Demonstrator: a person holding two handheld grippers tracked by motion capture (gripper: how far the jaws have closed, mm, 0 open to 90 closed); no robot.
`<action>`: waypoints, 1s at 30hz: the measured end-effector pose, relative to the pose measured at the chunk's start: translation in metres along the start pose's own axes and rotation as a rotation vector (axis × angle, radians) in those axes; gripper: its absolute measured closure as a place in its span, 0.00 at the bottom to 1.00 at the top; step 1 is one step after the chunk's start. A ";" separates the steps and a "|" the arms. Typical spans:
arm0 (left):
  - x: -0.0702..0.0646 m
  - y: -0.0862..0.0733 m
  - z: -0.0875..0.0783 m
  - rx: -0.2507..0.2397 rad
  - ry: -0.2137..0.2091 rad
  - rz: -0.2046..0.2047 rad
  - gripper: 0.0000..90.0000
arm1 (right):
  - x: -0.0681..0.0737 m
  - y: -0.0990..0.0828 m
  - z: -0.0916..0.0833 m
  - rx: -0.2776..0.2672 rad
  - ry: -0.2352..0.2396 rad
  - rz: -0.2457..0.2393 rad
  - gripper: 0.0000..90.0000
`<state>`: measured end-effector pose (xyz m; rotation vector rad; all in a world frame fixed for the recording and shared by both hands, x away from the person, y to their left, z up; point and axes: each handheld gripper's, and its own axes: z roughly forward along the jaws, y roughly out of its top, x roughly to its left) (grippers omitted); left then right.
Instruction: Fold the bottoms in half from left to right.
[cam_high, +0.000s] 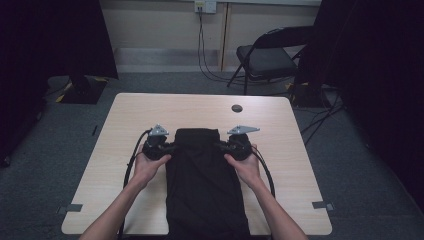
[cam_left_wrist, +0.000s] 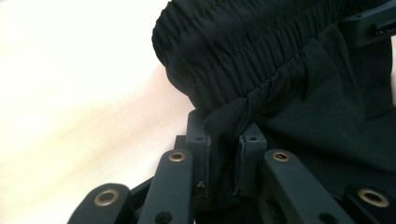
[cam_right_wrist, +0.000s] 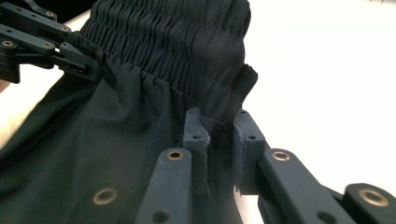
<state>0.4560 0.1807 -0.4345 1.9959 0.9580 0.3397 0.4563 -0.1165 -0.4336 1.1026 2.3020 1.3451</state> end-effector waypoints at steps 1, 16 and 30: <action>0.000 0.000 0.000 0.000 0.000 0.000 0.88 | 0.000 0.000 0.000 0.000 0.000 0.000 0.87; 0.017 0.158 -0.072 -0.288 0.102 0.056 0.89 | -0.006 0.180 -0.054 -0.236 -0.107 -0.093 0.88; -0.034 0.089 -0.092 -0.273 -0.055 0.096 0.88 | 0.016 0.107 -0.098 -0.212 0.053 -0.093 0.87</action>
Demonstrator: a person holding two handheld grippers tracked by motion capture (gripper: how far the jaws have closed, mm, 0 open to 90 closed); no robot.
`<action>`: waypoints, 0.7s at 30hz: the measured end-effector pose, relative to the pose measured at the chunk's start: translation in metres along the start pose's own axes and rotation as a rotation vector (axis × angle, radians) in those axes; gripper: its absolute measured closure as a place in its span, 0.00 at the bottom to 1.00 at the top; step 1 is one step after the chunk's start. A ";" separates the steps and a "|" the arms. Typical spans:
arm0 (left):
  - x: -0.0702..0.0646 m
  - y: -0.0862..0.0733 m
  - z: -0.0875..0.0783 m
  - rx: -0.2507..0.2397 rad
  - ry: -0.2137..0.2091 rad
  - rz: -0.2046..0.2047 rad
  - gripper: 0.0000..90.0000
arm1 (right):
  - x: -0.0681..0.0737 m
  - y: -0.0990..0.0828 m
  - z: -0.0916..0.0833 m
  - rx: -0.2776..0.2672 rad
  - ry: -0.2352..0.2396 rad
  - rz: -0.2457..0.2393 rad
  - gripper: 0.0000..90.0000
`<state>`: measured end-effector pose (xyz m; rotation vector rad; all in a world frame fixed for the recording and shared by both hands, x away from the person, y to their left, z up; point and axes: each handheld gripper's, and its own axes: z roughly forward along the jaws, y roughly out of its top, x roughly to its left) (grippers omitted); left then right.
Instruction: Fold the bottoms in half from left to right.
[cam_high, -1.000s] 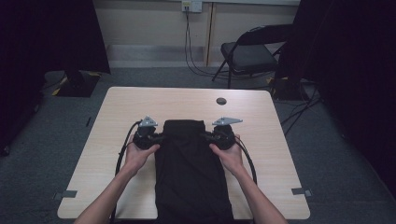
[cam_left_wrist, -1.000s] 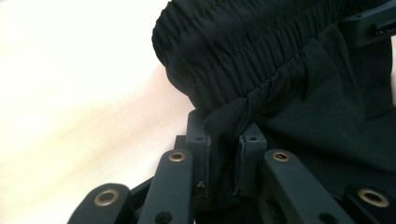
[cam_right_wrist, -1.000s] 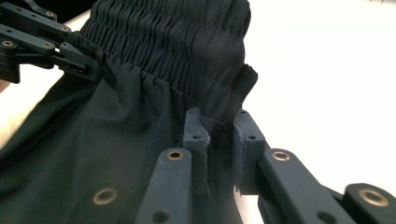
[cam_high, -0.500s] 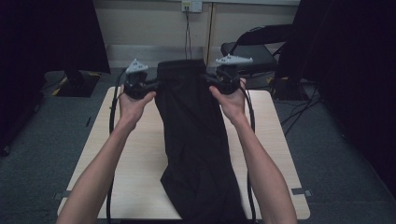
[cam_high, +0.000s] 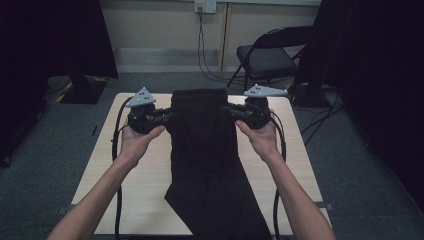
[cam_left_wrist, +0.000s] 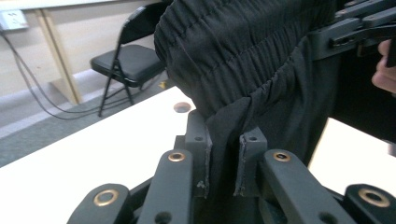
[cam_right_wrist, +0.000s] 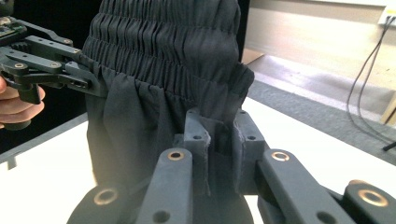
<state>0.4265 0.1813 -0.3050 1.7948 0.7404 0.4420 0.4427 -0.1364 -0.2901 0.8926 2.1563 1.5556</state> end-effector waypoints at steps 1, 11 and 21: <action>-0.004 -0.002 -0.003 -0.010 -0.012 0.000 0.88 | 0.000 0.000 0.000 0.000 0.000 0.000 0.87; -0.070 -0.061 -0.016 0.069 -0.186 -0.029 0.87 | 0.038 -0.059 -0.066 0.068 0.087 -0.010 0.87; -0.093 -0.169 0.023 0.444 -0.239 -0.074 0.86 | 0.049 -0.183 -0.051 0.344 0.114 0.110 0.87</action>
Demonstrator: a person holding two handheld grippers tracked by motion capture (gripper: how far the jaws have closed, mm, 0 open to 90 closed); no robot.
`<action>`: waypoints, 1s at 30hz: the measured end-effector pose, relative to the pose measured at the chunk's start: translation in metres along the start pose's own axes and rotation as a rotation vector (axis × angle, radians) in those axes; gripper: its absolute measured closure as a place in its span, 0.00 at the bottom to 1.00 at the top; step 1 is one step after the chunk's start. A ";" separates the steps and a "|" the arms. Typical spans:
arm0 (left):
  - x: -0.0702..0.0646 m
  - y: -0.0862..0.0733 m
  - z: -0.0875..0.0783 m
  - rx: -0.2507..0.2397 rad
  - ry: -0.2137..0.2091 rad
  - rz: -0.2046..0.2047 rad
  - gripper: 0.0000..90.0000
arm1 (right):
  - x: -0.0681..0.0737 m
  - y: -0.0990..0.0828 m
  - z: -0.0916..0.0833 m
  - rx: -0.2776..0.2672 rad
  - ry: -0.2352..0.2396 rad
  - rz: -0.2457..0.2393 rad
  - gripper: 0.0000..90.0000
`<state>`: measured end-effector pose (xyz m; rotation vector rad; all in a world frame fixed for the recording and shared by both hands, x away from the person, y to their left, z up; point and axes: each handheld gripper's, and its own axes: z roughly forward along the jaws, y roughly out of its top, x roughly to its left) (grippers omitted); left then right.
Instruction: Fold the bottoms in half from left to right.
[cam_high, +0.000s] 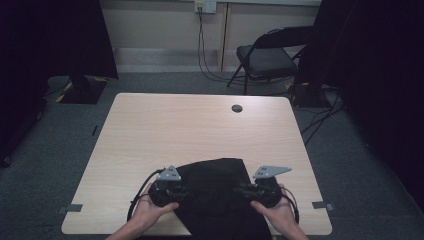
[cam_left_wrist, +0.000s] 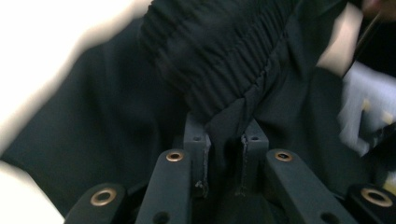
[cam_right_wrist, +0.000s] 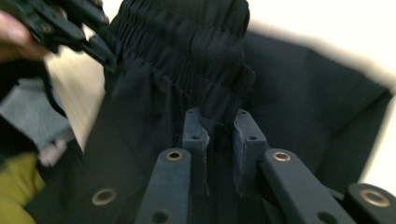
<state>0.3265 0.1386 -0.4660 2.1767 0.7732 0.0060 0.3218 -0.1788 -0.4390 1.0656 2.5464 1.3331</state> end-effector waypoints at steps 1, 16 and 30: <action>0.002 -0.008 0.010 0.046 0.018 -0.012 0.86 | 0.002 -0.014 0.019 0.080 -0.037 -0.032 0.87; 0.100 0.033 0.037 -0.071 0.276 -0.079 0.86 | -0.056 0.035 0.094 0.094 -0.164 0.012 0.87; 0.162 0.053 0.041 -0.158 0.326 -0.150 0.73 | -0.096 0.094 0.150 0.060 -0.352 0.066 0.84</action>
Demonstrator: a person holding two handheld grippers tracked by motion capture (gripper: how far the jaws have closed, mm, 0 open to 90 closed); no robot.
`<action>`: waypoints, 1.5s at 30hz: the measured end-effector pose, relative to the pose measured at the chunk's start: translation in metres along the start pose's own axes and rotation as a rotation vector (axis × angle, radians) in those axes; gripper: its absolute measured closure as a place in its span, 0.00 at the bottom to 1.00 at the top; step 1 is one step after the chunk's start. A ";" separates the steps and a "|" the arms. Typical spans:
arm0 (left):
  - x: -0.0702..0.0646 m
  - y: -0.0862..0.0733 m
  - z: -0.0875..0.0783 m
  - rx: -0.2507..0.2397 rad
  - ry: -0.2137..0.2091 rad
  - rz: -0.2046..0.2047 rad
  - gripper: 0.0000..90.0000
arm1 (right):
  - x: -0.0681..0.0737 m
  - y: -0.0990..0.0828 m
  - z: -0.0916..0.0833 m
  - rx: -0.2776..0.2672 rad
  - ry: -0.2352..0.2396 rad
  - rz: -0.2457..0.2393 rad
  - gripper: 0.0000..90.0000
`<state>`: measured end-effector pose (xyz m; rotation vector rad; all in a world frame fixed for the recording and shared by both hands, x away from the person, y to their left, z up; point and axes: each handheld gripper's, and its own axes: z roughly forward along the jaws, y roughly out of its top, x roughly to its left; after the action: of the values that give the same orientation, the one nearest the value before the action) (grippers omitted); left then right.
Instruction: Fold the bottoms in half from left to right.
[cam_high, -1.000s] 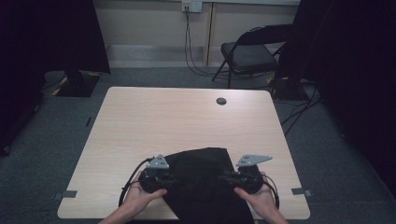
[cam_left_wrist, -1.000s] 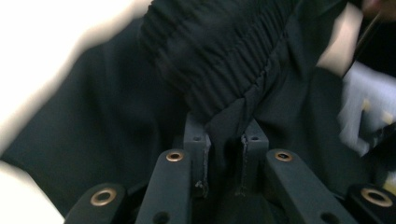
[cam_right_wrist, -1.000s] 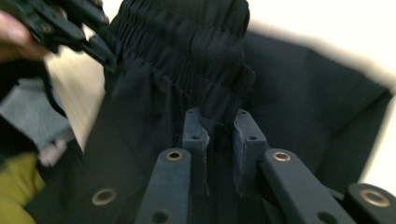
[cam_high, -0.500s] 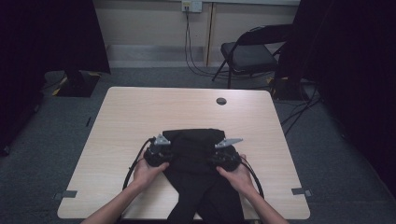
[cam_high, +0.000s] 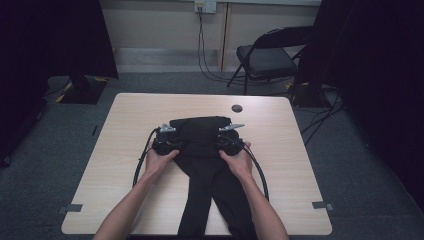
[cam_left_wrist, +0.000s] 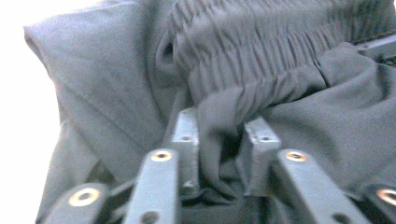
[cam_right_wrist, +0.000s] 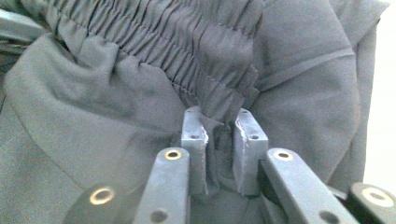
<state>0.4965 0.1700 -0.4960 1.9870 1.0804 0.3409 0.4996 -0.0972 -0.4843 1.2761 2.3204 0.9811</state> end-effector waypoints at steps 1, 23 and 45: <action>0.000 0.000 -0.005 0.003 0.004 0.002 0.70 | 0.000 0.000 -0.001 -0.001 -0.002 0.009 0.80; -0.113 -0.062 -0.103 0.099 -0.379 0.201 0.65 | 0.039 -0.102 -0.136 -0.018 0.234 -0.059 0.69; -0.127 -0.062 -0.089 0.066 -0.308 0.273 0.99 | 0.074 -0.125 -0.136 0.032 0.359 -0.156 0.97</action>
<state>0.3349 0.1354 -0.4703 2.1642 0.6361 0.1354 0.3050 -0.1381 -0.4703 0.9741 2.6641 1.2048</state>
